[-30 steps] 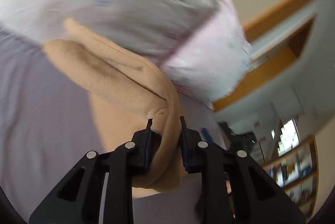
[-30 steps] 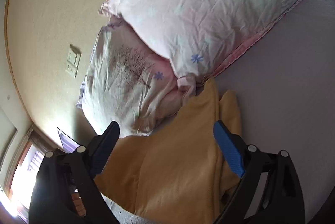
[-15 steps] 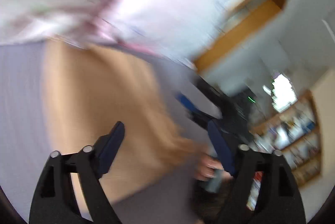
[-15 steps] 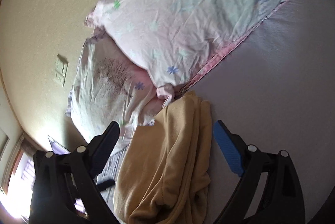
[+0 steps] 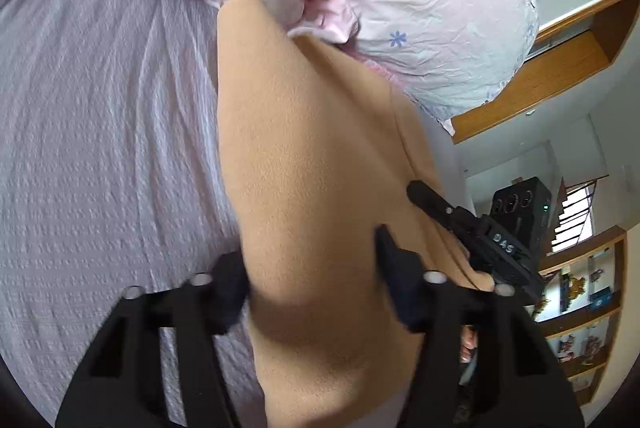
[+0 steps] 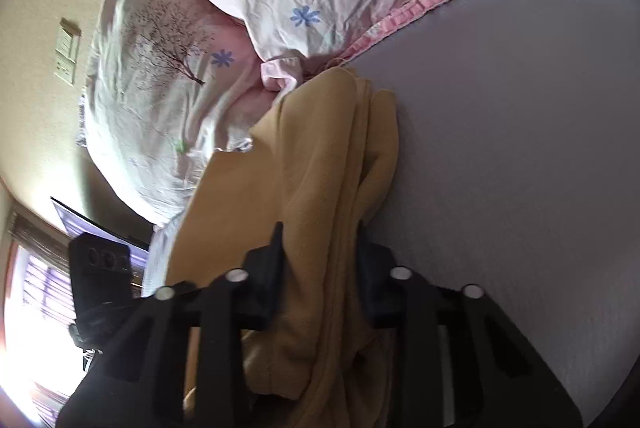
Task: Fold small clothes
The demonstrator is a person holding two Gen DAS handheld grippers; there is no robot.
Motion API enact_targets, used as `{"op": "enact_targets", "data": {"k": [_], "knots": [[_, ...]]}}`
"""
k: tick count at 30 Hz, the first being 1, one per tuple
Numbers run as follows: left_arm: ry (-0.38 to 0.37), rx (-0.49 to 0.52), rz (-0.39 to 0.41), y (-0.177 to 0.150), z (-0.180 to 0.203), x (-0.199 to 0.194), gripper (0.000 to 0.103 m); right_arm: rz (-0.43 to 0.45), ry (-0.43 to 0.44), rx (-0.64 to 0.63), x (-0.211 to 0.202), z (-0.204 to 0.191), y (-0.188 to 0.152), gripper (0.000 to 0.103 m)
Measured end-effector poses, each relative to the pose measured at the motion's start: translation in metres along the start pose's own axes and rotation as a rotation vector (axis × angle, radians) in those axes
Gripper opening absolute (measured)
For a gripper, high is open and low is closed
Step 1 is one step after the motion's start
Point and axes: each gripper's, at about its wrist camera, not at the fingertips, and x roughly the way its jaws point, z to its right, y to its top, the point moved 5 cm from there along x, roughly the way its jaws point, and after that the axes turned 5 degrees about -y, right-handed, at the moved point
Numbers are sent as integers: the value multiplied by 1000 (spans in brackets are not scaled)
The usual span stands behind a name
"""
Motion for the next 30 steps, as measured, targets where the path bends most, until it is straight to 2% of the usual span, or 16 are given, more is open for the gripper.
{"op": "enact_targets", "data": {"k": [1, 2, 5, 7, 9, 11, 13, 14, 15, 17, 20, 22, 23, 24, 27, 30], "knots": [[-19, 8, 2, -2, -2, -6, 38, 11, 28, -14, -3, -8, -1, 26], [-44, 6, 8, -3, -2, -17, 36, 14, 61, -36, -5, -20, -2, 25], [-17, 43, 68, -3, -6, -47, 36, -16, 77, -137, 4, -59, -16, 24], [37, 63, 119, -8, -16, -75, 38, -69, 53, -196, 23, -76, -29, 25], [140, 86, 136, -11, -28, -88, 41, -123, -13, -239, 40, -84, -42, 30], [210, 96, 155, -18, -33, -100, 43, -66, -63, -257, 28, -88, -46, 37], [233, 167, 219, -33, -30, -132, 47, 20, -39, -255, -3, -93, -49, 39], [245, 207, 248, -39, -23, -140, 55, 54, -3, -250, -23, -95, -54, 40], [252, 267, 284, -47, -10, -150, 59, 67, 35, -254, -41, -99, -63, 40], [246, 362, 318, -57, 13, -148, 65, 49, 48, -281, -54, -106, -81, 39], [225, 442, 296, -70, 38, -138, 69, 11, 21, -327, -56, -116, -107, 38], [224, 459, 264, -76, 35, -131, 70, -12, -2, -347, -44, -117, -119, 38], [235, 462, 253, -77, 34, -125, 70, -26, -21, -358, -35, -116, -124, 31], [256, 455, 235, -76, 31, -117, 70, -41, -52, -366, -26, -114, -128, 9], [291, 431, 173, -82, 18, -102, 70, -33, -118, -355, -22, -97, -134, 6], [274, 423, 144, -89, 11, -97, 70, -45, -107, -279, -24, -79, -139, 5]]}}
